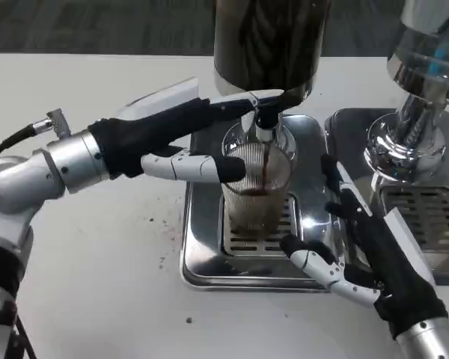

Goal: Grasp the cup under the faucet to collect the drink, then remove the cup.

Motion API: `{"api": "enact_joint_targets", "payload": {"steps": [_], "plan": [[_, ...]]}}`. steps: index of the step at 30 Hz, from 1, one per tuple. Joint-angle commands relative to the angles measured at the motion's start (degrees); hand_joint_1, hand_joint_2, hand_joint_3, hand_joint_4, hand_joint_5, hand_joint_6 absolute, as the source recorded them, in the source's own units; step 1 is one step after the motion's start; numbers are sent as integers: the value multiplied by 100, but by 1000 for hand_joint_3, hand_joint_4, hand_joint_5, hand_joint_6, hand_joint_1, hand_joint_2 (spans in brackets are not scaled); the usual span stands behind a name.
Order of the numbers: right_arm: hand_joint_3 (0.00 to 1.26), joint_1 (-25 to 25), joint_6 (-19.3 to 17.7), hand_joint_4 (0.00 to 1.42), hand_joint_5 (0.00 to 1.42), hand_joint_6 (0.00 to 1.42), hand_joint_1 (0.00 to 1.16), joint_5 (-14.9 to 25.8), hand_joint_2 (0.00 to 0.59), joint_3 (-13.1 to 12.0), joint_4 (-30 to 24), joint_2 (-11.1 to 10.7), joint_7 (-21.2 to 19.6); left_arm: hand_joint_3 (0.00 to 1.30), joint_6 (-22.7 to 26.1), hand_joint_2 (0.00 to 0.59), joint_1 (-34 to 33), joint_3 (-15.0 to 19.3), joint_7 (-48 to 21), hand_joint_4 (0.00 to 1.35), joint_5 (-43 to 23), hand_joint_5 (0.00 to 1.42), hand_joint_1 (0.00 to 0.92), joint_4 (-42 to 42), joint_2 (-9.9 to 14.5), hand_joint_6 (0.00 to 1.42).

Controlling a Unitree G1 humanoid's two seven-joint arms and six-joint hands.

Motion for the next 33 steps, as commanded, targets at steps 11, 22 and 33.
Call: {"api": "enact_joint_targets", "payload": {"steps": [11, 22, 33], "plan": [[0, -714, 130, 0, 0, 81, 567, 79, 235, -77, 591, 26, 263, 125, -39, 48, 204, -167, -105, 24, 259, 56, 0, -48, 86, 0], [0, -1101, 100, 0, 0, 80, 562, 148, 235, -53, 984, 95, 370, 125, -28, 50, 273, -152, -111, 24, 218, 56, 0, -147, 118, 0], [5, -1418, 69, 0, 1, 80, 545, 189, 239, -8, 1354, 186, 489, 125, 9, 46, 308, -143, -125, 25, 167, 56, 0, -234, 157, 0]]}}
